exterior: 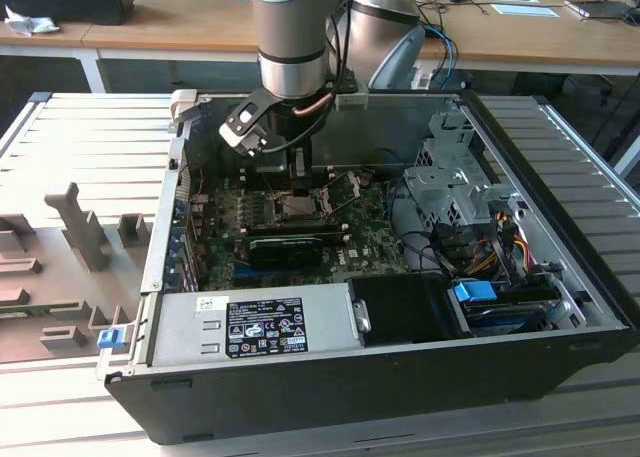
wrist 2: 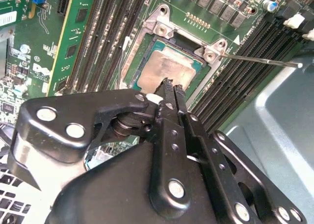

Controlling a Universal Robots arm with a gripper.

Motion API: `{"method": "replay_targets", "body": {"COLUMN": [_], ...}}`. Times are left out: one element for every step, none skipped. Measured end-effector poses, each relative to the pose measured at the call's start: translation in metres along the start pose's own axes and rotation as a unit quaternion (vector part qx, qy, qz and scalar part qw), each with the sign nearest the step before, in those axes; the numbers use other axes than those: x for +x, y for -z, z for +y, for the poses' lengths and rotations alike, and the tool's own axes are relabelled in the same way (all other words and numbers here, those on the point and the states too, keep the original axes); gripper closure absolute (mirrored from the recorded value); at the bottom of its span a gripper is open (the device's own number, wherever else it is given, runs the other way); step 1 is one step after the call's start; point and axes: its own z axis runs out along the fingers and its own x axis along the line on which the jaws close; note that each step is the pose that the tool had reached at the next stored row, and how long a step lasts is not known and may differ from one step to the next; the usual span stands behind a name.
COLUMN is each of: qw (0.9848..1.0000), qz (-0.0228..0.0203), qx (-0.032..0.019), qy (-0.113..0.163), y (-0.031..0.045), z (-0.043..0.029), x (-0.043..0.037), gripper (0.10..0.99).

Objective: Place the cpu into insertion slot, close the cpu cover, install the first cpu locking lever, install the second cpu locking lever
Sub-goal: 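Close the cpu cover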

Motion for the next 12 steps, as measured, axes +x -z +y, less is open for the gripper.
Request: {"method": "replay_targets", "body": {"qw": [1.0,1.0,1.0,1.0,1.0,1.0,1.0,1.0,1.0,1.0,1.0,1.0], "qz": [0.0,0.0,-0.0001,0.0,0.0,0.0001,0.0007,0.0007,0.0007,0.0006,0.0007,0.0007], "qx": [0.0004,0.0006,0.0006,0.0006,0.0006,0.0005,0.0007,0.0008,0.0008,0.0009,0.0009,0.0009], "qy": [0.0,0.0,0.0,0.0,0.0,0.0,0.0,0.0,0.0,0.0,0.0,0.0], "y": [-0.0001,-0.0002,-0.0003,-0.0004,-0.0004,-0.0005,-0.0006,-0.0005,-0.0004,0.0,0.0015,0.0031], "z": [0.0012,0.0029,0.0041,0.0053,0.0054,0.0058,0.0061,0.0061,0.006,0.006,0.0062,0.0064], "x": [-0.0001,-0.0003,-0.0005,-0.0007,-0.0007,-0.0008,-0.0009,-0.0009,-0.0009,-0.001,-0.0009,-0.0009], "gripper": [0.929,0.929,0.929,0.929,0.929,0.929,0.929,0.929,0.929,0.929,0.929,0.929]}}
